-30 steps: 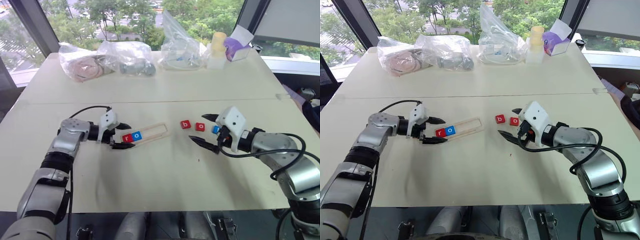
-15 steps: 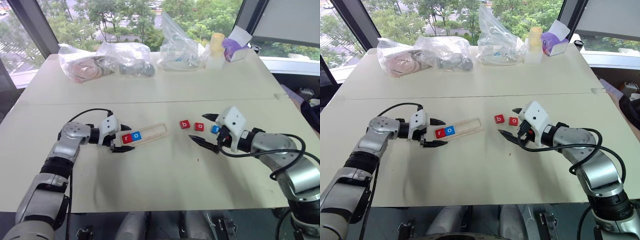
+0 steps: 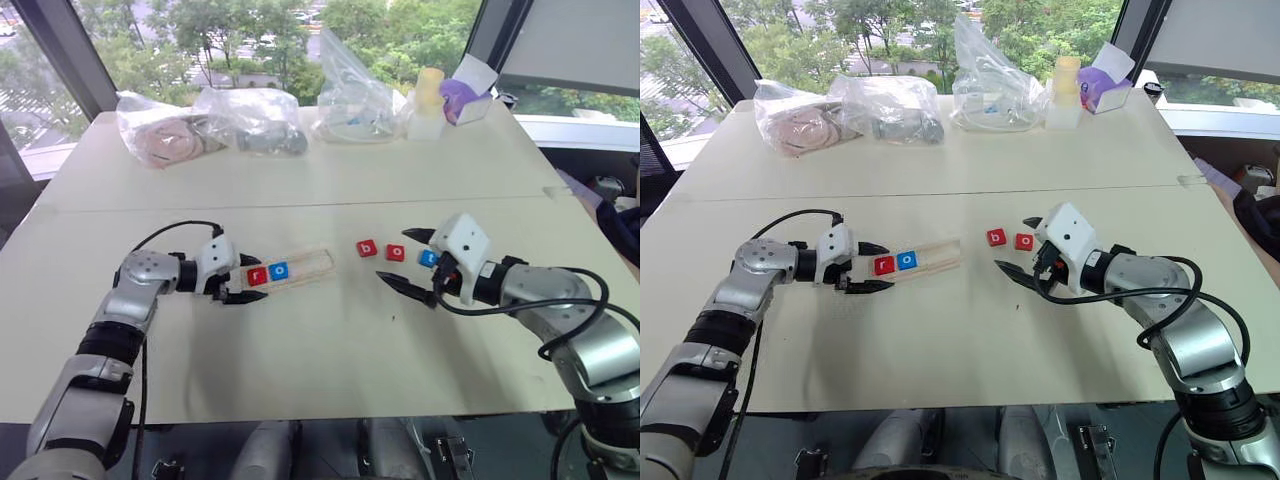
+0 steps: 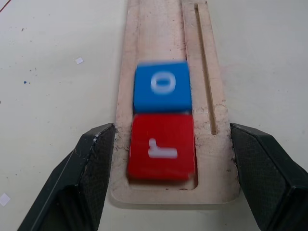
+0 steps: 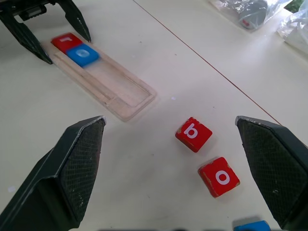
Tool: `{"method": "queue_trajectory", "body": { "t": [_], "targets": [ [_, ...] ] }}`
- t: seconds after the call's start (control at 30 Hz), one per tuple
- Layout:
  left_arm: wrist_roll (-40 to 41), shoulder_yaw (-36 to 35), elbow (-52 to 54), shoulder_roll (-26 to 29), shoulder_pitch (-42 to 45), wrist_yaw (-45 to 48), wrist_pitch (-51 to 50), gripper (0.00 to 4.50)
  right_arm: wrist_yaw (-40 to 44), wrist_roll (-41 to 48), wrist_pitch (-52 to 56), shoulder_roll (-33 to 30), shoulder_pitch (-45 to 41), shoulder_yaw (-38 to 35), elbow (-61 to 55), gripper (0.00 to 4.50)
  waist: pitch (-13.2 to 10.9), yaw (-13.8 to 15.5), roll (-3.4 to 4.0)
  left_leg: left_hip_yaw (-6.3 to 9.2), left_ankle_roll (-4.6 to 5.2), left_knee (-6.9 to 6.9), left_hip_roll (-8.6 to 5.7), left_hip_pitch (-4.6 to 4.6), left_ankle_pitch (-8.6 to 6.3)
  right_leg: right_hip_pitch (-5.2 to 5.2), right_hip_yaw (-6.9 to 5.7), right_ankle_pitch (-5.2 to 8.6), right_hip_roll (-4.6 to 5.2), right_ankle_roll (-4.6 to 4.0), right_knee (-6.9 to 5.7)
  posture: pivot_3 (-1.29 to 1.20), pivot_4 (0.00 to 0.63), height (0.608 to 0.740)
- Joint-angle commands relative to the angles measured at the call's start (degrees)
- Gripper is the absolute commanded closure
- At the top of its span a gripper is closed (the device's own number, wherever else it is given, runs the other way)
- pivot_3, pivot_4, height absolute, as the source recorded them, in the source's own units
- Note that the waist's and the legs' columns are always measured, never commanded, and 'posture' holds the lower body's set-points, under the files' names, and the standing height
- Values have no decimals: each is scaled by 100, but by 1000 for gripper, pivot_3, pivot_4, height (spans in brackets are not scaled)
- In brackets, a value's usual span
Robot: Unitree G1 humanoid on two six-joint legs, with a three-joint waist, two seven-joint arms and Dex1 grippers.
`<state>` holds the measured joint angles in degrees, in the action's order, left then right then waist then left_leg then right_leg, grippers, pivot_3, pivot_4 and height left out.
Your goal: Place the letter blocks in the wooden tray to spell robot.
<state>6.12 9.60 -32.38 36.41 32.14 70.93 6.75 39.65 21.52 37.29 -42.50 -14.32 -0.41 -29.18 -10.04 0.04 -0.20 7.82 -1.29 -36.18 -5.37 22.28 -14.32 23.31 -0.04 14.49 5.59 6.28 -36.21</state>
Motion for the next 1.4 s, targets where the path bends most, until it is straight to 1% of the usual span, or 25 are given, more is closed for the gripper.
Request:
{"method": "queue_trajectory", "body": {
  "t": [0.03,0.13,0.27,0.4,0.6,0.77,1.0,1.07,1.1,1.17,1.3,1.33,1.4],
  "targets": [
    [-329,162,-161,159,-256,-2,-126,1389,28,15,-64,-13,-100,-34,-224,0,1,-23,0,0,0,0,1,0,0,0,0,0,0,0,0,0,150,740],
    [-232,200,178,111,-341,106,-135,1389,38,26,-47,-11,-120,-40,-221,0,3,-67,2,0,0,1,2,0,0,0,0,0,0,0,0,0,150,740],
    [-101,336,910,-14,-504,239,-347,1389,44,21,-50,-12,-129,-39,-207,0,3,-64,2,0,0,2,1,1,0,0,1,0,1,0,2,0,150,740],
    [-41,669,1985,-214,-775,340,-676,1389,41,30,-15,-13,-160,-34,-208,0,2,-12,2,-1,2,2,-5,9,-1,1,1,-2,8,4,6,0,150,740],
    [-29,965,2856,-431,-1014,201,-1210,1389,14,54,71,1,-168,-11,-262,0,2,67,2,-1,2,2,-5,12,-2,3,1,-4,7,7,9,0,150,740],
    [-99,1068,3221,-488,-1173,41,-1466,1389,8,73,145,2,-143,-29,-320,0,2,67,2,-1,3,2,-5,12,-2,3,1,-4,7,7,10,0,150,740],
    [-156,1039,3446,-468,-1299,-295,-1805,1389,7,80,207,36,-169,-13,-330,0,2,71,2,-1,3,1,-5,12,-2,3,1,-4,7,7,10,0,150,740],
    [-146,1034,3517,-442,-1334,-327,-1876,346,-6,102,225,101,-198,24,-315,0,2,67,2,-1,3,1,-5,12,-2,3,1,-4,6,7,10,0,150,740],
    [-139,1030,3555,-429,-1350,-342,-1916,65,-29,94,231,163,-228,74,-288,0,1,66,0,-1,3,1,-4,12,-2,3,1,-4,6,7,10,0,150,740],
    [-132,1012,3633,-390,-1386,-378,-1973,65,-217,33,316,408,-351,215,-138,0,1,54,1,-1,2,1,-3,12,-2,4,1,-4,5,7,10,0,150,740],
    [-64,826,3800,-182,-1499,-408,-2018,65,-958,-424,724,1027,-869,616,516,0,1,20,0,-1,-2,4,2,10,1,7,2,-5,1,4,7,0,150,740],
    [-53,787,3836,-132,-1530,-418,-2017,65,-1081,-476,834,1128,-954,646,603,0,0,21,0,-1,-3,3,2,10,2,9,3,-5,0,3,5,0,150,740],
    [13,585,3876,18,-1593,-489,-1996,65,-1421,-412,1297,1526,-1225,613,797,0,0,15,0,-1,-5,4,2,11,3,13,4,-6,0,1,5,0,150,740]
  ]
}}
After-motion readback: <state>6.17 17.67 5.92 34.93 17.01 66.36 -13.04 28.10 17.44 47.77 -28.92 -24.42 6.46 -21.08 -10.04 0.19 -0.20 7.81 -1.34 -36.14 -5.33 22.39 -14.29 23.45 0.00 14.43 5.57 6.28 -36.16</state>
